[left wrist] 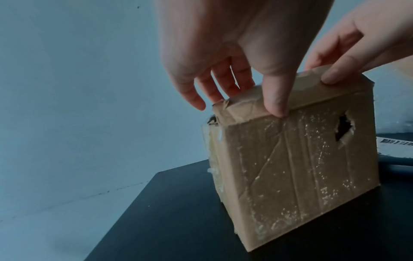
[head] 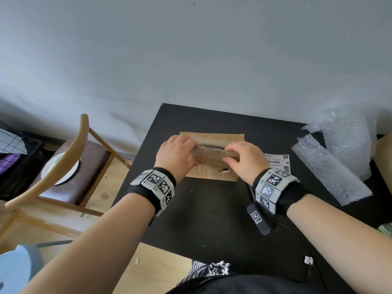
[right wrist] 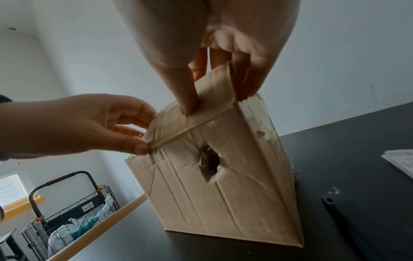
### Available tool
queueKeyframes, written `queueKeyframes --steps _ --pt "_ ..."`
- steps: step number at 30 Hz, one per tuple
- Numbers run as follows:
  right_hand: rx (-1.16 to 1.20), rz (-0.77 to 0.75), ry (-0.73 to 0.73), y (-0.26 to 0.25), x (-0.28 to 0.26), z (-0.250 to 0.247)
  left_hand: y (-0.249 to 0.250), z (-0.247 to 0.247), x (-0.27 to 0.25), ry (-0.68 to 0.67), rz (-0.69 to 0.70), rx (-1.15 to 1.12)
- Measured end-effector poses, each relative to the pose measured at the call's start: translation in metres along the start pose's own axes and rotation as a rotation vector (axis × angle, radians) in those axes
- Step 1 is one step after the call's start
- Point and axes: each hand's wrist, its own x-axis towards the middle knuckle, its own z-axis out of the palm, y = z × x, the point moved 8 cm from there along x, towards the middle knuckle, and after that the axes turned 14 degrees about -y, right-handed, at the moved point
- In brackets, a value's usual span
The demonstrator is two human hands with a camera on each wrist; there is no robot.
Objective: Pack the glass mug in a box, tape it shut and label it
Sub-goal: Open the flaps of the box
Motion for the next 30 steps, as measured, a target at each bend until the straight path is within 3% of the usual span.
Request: queueKeyframes --steps 9,14,18,23,30 --pt "-0.062 -0.004 0.004 -0.003 -0.006 0.005 0.002 0.004 -0.012 0.076 0.002 -0.08" --pt "0.045 -0.027 -0.018 -0.004 -0.006 -0.001 0.003 0.008 -0.019 0.067 0.076 0.029" --pt "0.002 0.026 0.076 0.001 0.005 -0.028 -0.007 0.011 -0.021 0.025 0.029 0.1" --pt "-0.177 0.121 -0.184 0.009 0.026 -0.011 -0.014 0.027 -0.02 -0.097 -0.001 0.12" --pt "-0.395 0.188 -0.098 -0.001 0.038 -0.011 -0.015 0.052 -0.027 -0.187 -0.045 0.073"
